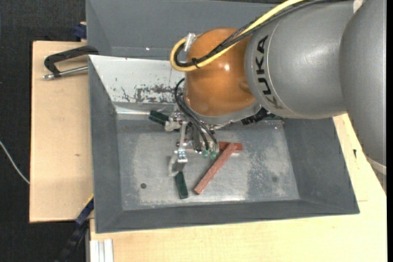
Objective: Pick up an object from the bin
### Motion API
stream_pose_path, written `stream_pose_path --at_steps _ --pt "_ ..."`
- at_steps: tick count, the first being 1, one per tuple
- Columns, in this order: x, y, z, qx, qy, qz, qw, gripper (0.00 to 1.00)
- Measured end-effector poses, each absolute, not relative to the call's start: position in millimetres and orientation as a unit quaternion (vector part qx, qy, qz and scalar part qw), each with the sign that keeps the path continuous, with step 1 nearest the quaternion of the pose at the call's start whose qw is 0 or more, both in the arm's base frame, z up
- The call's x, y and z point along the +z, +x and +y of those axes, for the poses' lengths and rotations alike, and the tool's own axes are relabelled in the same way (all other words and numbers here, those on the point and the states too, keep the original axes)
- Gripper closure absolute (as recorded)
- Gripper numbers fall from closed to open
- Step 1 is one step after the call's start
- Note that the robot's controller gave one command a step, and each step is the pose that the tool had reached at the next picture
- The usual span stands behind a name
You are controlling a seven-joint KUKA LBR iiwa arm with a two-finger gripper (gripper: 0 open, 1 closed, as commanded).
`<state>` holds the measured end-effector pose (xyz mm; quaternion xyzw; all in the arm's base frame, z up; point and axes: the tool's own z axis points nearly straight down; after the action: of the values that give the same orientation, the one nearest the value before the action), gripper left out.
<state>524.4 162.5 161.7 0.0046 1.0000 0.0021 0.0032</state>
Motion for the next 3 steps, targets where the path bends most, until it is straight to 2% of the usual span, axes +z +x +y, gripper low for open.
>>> stream_pose_path --at_steps 1,2,3 --pt "114 523.3 154 -0.001 -0.053 0.999 0.0 0.0" --pt "92 523.7 132 0.001 -0.211 0.978 0.0 0.0" --pt "77 536.2 96 0.0 -0.2 0.98 -0.003 1.0"
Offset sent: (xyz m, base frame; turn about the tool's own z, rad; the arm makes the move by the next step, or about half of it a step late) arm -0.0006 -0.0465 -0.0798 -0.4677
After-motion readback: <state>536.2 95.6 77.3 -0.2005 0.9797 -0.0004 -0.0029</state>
